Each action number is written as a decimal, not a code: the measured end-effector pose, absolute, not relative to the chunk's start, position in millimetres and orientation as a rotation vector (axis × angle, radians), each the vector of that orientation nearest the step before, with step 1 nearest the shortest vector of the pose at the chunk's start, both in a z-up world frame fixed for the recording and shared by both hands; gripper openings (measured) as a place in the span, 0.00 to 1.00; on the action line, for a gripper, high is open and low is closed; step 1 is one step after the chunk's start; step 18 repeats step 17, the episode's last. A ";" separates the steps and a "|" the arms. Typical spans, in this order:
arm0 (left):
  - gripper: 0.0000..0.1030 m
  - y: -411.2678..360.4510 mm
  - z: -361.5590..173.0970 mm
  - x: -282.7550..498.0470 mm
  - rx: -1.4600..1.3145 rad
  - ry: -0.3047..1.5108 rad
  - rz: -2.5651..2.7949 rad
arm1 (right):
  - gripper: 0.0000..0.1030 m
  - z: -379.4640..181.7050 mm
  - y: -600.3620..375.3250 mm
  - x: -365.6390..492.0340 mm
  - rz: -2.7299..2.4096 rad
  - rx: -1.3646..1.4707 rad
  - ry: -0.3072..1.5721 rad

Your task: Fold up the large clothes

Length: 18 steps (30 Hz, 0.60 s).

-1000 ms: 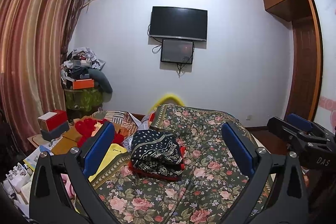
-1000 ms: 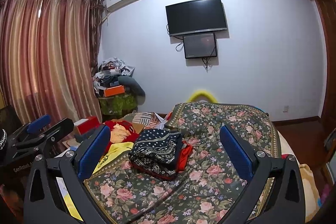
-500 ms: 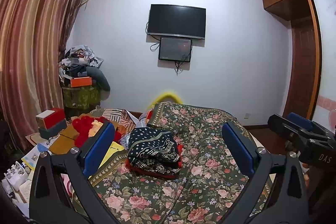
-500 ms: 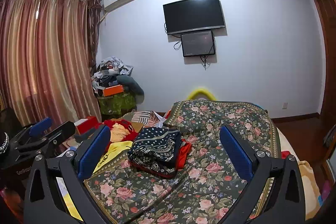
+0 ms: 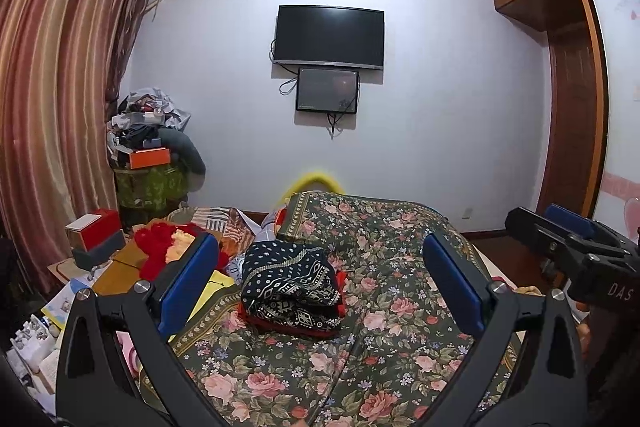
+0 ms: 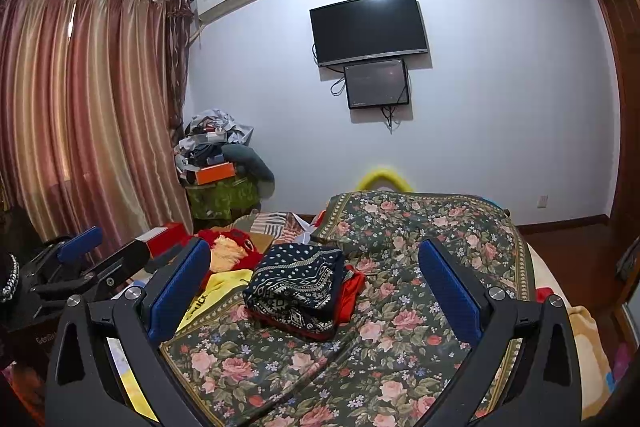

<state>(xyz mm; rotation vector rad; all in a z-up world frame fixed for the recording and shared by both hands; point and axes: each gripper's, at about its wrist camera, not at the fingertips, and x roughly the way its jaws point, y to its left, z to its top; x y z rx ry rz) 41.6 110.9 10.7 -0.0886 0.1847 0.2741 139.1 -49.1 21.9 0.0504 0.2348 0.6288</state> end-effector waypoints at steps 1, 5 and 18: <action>0.99 111.0 10.7 41.6 -0.090 0.184 0.274 | 1.00 22.4 -48.9 139.2 0.629 0.049 0.235; 0.99 113.7 10.4 41.4 -0.106 0.186 0.264 | 1.00 22.5 -48.4 139.1 0.628 0.052 0.237; 0.99 118.0 9.9 39.1 -0.119 0.193 0.258 | 1.00 19.2 -50.3 141.9 0.634 0.046 0.247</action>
